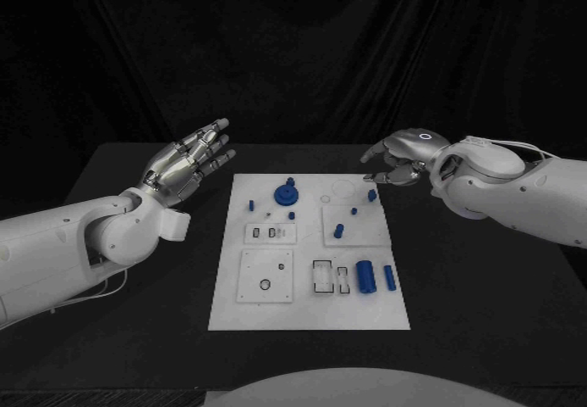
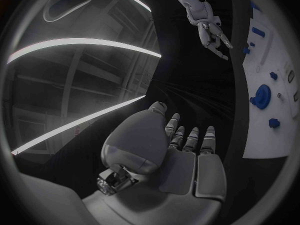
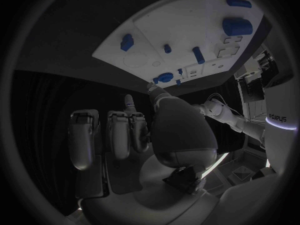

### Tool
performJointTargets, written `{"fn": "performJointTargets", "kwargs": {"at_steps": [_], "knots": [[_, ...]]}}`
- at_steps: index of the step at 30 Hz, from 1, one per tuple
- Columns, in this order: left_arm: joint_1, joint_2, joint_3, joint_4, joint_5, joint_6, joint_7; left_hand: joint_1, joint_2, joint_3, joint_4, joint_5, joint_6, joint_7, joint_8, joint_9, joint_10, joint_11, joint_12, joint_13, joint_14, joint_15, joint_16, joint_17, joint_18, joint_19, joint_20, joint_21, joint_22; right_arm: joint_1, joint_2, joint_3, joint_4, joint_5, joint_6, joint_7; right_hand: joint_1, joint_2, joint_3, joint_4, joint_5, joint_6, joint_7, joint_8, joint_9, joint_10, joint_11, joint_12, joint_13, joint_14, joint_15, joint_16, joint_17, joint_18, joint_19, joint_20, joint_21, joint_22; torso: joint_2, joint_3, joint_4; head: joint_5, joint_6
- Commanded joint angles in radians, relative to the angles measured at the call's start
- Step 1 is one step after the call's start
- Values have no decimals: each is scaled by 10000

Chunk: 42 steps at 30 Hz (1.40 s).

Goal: Assemble the parts on the task board

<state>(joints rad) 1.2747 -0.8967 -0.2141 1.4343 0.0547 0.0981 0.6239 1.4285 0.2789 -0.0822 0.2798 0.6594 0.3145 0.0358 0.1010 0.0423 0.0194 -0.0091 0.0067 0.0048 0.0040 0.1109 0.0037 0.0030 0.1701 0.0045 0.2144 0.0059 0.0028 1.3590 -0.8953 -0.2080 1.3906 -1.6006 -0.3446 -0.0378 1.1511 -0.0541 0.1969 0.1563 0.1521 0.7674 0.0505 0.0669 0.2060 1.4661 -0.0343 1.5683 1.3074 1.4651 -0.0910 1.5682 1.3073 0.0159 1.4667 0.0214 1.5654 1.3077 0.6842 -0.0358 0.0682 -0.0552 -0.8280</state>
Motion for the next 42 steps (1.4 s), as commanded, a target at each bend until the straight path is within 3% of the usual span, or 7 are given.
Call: {"fn": "performJointTargets", "kwargs": {"at_steps": [1,9,11,15,25,29,42], "knots": [[-33,28,10,-2,0,162,109,91,13,80,5,65,54,33,39,15,-17,61,-9,11,0,38,45,7,55,4,52,-18,9,-143,-179,-1,43,262,-358,102,-56,-149,-185,101,-65,-2,9,39,-36,1047,-20,25,2634,1057,-16,26,2635,-159,1041,-4,54,2631,-23,2,1,-34,11],[-83,55,10,-46,0,202,116,94,14,88,4,69,56,38,41,15,-20,66,-10,10,0,39,45,7,54,3,53,-19,8,-474,-324,-3,-172,336,-177,528,128,-419,-509,688,-237,117,16,93,-149,1047,-15,25,2634,1057,-22,26,2635,-159,1041,-15,54,2631,-82,2,-26,-49,-50],[-94,60,10,-49,0,213,114,94,14,88,4,69,56,38,41,15,-20,66,-10,10,0,39,45,7,54,3,53,-19,8,-554,-285,-3,-300,341,-94,588,333,-423,-498,721,-57,144,26,105,-166,1047,-7,25,2634,1057,-16,26,2635,-159,1041,-8,54,2631,-103,1,-33,-52,-86],[-109,64,10,-49,0,221,117,94,14,88,4,69,56,38,41,15,-20,66,-10,10,0,39,45,7,54,3,53,-19,8,-697,-201,-4,-543,346,1,673,1031,-390,-391,565,1272,208,36,137,-206,1047,6,25,2634,1057,-20,26,2635,-159,1041,-9,54,2631,-111,-8,-48,-46,-101],[-124,49,10,-36,0,226,111,94,14,88,4,69,56,38,41,15,-20,66,-10,10,0,39,45,7,54,3,53,-19,8,-944,3,-4,-950,349,112,797,1373,-411,-362,426,1490,269,76,174,-191,1047,37,25,2634,1057,-17,26,2635,-159,1041,-9,54,2631,-103,0,-40,-32,-138],[-126,45,10,-27,0,187,157,103,15,118,4,74,39,51,39,12,-36,80,-16,5,-10,30,26,-2,53,2,52,-20,7,-1021,107,-3,-1119,349,89,855,1654,-390,-293,296,2250,215,125,156,-182,1047,80,25,2634,1057,4,26,2635,-159,1041,8,54,2631,-102,4,-37,-49,-151],[-129,-31,10,20,0,190,168,115,4,186,9,83,220,124,120,38,7,151,-2,18,-12,-12,29,-1,60,4,42,-18,9,-1139,362,-2,-1477,351,-27,924,1660,-434,-331,295,2178,261,174,193,-145,1047,111,25,2634,1057,37,26,2635,-159,1041,30,54,2631,-109,-17,-32,-37,-203]]}}
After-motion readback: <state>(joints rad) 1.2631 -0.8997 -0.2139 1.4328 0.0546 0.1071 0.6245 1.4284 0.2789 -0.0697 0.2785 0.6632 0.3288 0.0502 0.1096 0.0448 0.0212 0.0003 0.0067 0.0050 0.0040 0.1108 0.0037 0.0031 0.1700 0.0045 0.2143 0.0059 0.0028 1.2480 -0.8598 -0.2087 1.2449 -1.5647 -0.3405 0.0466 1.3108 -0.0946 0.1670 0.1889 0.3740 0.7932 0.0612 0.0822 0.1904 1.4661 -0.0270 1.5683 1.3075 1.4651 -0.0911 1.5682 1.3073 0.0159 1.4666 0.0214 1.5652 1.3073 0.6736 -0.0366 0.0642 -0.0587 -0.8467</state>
